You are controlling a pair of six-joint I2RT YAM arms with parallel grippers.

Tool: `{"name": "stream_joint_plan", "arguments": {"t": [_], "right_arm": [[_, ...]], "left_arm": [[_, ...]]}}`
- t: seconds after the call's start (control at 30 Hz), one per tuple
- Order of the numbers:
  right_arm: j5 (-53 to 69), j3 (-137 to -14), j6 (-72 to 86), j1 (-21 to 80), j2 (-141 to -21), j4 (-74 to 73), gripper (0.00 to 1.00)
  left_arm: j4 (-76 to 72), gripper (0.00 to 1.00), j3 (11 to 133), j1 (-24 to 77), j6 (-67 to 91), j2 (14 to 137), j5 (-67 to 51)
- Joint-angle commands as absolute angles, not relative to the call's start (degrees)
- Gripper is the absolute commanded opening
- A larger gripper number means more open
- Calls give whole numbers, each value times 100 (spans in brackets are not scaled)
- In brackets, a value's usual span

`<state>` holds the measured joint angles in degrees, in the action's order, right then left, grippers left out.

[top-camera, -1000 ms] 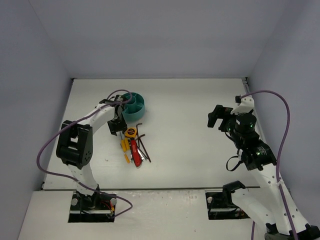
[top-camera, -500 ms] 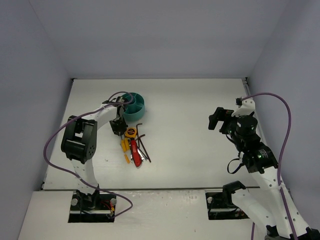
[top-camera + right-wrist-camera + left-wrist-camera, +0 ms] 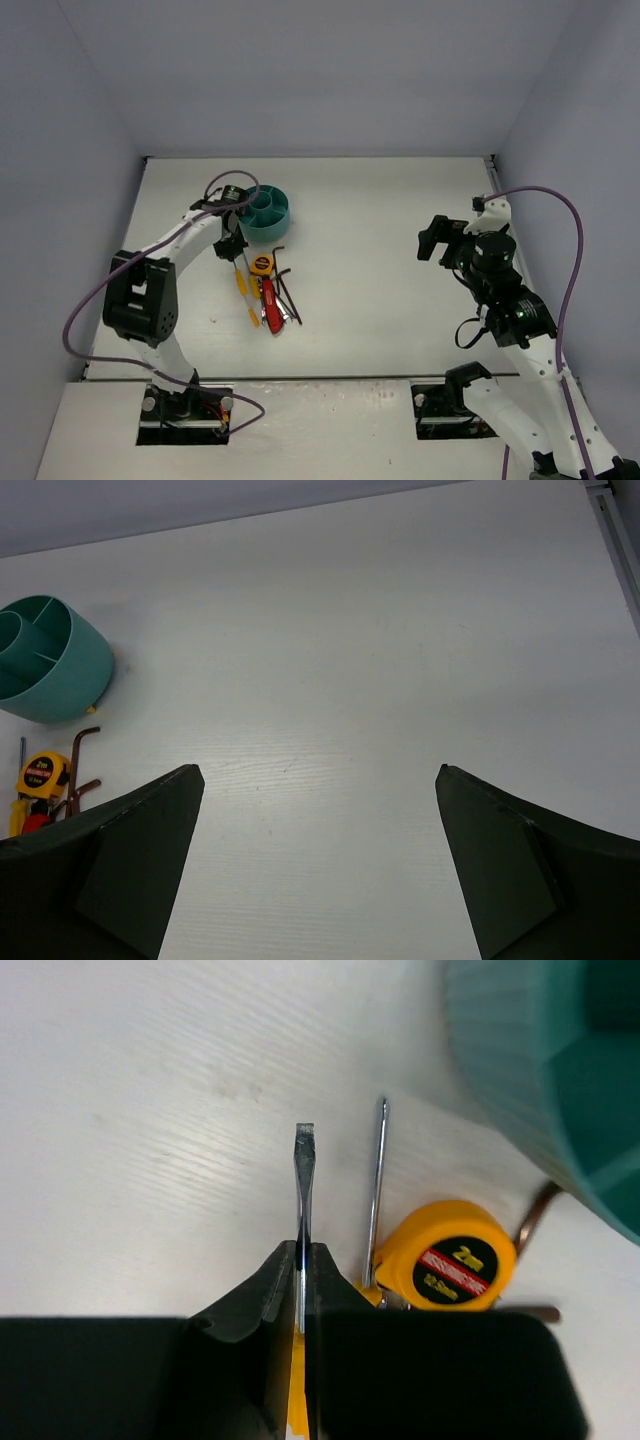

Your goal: Sort the tools into containers

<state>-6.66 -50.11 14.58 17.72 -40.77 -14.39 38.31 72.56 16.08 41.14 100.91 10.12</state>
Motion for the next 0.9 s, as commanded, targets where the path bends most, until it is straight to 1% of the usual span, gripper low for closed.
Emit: {"name": "stream_joint_plan", "arguments": {"t": [0.0,0.07,0.13,0.2,0.23,0.37,0.5,0.6,0.87], "right_arm": [[-809,-5176,1382,1795,-4166,-1167,100],[-801,-5217,1380,1793,-4191,-1169,100],[-791,-5248,1326,1802,-4212,-1160,100],[-788,-5256,1306,1802,-4246,-1160,100],[-783,-5256,1301,1802,-4262,-1160,100],[-782,-5275,1301,1793,-4326,-1169,100],[-796,-5301,1277,1802,-4338,-1160,100],[-826,-5301,1250,1802,-4333,-1160,100],[-889,-5310,1202,1794,-4415,-1160,100]], "left_arm": [[3536,0,7912,1564,3256,8775,1800],[3130,0,8026,1556,2919,8511,1891],[2451,0,8014,1556,2582,8233,1885],[1614,0,8039,1556,2194,8203,1809],[1183,0,8115,1556,1984,8233,1778],[529,0,8444,1556,1659,8568,1700],[-671,0,8396,1551,1340,8934,1538],[-1124,0,8378,1556,1204,9214,1538],[-1677,0,8088,1548,1329,9674,1569]]}}
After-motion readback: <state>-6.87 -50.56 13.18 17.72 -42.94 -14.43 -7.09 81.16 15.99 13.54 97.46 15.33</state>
